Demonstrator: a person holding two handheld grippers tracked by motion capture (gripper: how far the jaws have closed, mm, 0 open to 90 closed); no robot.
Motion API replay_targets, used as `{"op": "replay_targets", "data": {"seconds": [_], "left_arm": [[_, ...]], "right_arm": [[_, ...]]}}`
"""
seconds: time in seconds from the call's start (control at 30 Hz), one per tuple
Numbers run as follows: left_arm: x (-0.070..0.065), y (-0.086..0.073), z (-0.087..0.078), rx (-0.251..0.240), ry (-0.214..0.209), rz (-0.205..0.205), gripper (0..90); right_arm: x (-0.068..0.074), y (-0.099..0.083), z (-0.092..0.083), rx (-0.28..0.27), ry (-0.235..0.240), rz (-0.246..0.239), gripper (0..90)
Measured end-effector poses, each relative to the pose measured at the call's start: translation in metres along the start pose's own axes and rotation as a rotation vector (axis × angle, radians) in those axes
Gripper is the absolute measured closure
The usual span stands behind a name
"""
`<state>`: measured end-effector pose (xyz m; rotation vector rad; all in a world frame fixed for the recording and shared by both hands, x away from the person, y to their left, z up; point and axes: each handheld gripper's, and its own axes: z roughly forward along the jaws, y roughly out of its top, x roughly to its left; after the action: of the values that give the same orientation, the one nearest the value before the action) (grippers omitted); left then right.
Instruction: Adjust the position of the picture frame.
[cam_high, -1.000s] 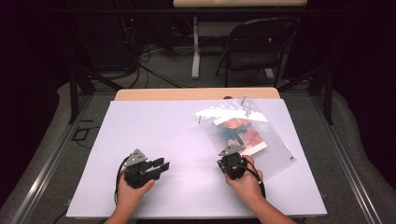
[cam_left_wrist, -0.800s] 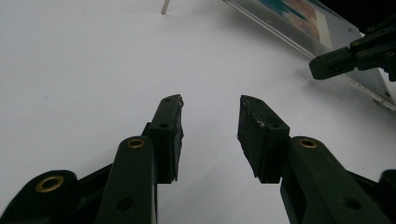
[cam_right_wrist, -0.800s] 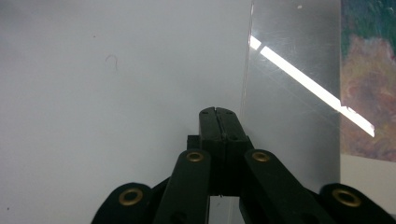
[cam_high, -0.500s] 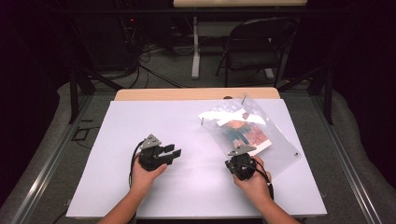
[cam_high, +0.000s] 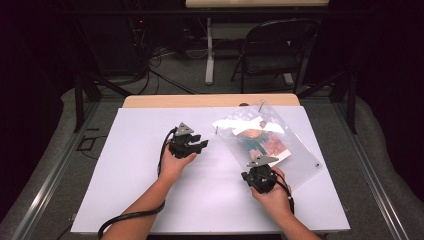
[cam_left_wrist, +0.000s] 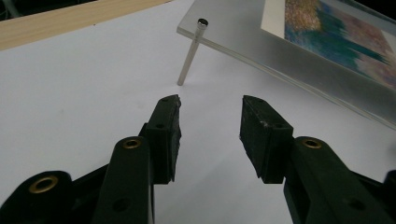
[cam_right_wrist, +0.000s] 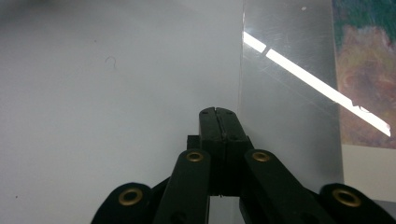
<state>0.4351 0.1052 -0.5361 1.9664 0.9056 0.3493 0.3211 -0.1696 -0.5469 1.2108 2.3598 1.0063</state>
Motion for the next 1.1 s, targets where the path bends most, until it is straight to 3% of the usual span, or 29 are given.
{"op": "replay_targets", "data": {"seconds": [0.1, 0.23, 0.4, 0.47, 0.57, 0.67, 1.1], "left_arm": [[0.007, 0.003, 0.011, 0.0, 0.022, -0.016, 58.5], [0.009, 0.007, 0.019, -0.013, 0.019, -0.041, 60.4], [0.005, 0.014, 0.032, 0.011, 0.011, 0.012, 62.5], [0.001, 0.016, 0.042, 0.029, 0.025, 0.039, 65.0], [-0.001, 0.018, 0.05, 0.042, 0.045, 0.049, 66.7], [0.001, 0.019, 0.057, 0.053, 0.039, 0.054, 67.8], [0.008, 0.022, 0.081, 0.044, 0.062, 0.095, 70.1]], "right_arm": [[0.0, 0.0, 0.0, -0.002, -0.003, -0.006, 90.0], [0.0, -0.001, 0.0, -0.002, -0.004, -0.005, 90.0], [0.0, -0.001, -0.001, -0.004, 0.0, 0.0, 90.0], [0.0, -0.002, -0.001, -0.003, 0.0, 0.004, 90.0], [0.0, -0.002, -0.001, -0.003, 0.001, 0.004, 90.0], [0.0, -0.002, -0.001, -0.008, 0.001, 0.004, 90.0], [-0.001, -0.003, -0.001, -0.01, 0.007, 0.019, 90.0]]}}
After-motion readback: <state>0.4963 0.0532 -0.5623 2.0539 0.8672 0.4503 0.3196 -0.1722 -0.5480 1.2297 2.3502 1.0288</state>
